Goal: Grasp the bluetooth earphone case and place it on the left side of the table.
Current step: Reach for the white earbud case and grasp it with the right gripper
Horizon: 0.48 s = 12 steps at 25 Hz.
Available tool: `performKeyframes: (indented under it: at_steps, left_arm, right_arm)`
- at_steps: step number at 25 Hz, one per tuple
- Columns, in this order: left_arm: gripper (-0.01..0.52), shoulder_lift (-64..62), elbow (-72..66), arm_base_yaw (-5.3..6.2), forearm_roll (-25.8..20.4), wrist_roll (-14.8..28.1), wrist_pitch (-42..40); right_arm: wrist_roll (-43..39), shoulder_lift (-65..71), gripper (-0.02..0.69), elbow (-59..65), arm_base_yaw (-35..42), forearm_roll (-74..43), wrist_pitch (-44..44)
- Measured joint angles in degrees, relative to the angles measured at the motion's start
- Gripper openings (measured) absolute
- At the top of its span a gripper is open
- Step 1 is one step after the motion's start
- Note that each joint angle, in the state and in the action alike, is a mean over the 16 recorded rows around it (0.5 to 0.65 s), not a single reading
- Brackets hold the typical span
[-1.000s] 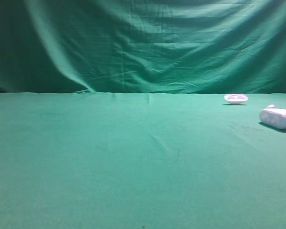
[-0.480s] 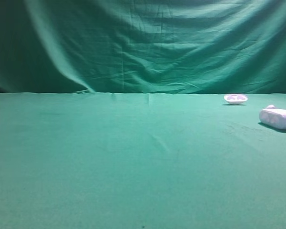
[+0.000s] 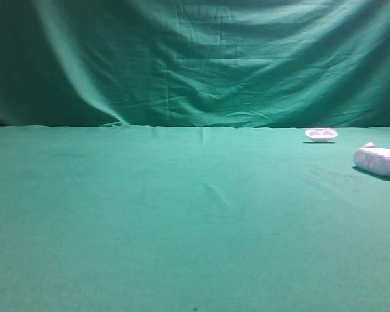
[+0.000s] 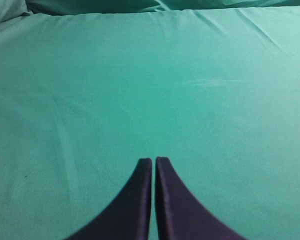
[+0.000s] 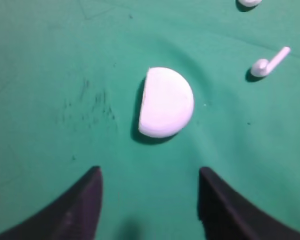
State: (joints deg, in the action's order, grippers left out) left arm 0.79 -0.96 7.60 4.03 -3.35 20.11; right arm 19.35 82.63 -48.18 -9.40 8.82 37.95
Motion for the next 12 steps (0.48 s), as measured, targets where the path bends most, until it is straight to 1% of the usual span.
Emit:
performKeyframes:
  at_steps: [3,6,9,12]
  left_arm:
    - [0.000,0.00,0.00,0.00,0.00,0.00,0.00]
    - [0.000,0.00,0.00,0.00,0.00,0.00,0.00]
    - [0.000,0.00,0.00,0.00,0.00,0.00,0.00]
    - [0.000,0.00,0.00,0.00,0.00,0.00,0.00]
  right_arm:
    - [0.54,4.85,0.524,-1.87,-0.67,-0.12,-0.77]
    - [0.71,9.15,0.569,-3.40,-0.83,-0.22,-1.60]
    - [0.78,12.74,0.580,-4.65,-0.83,-0.28,-2.37]
    - [0.82,15.48,0.562,-5.67,-0.83,-0.29,-3.03]
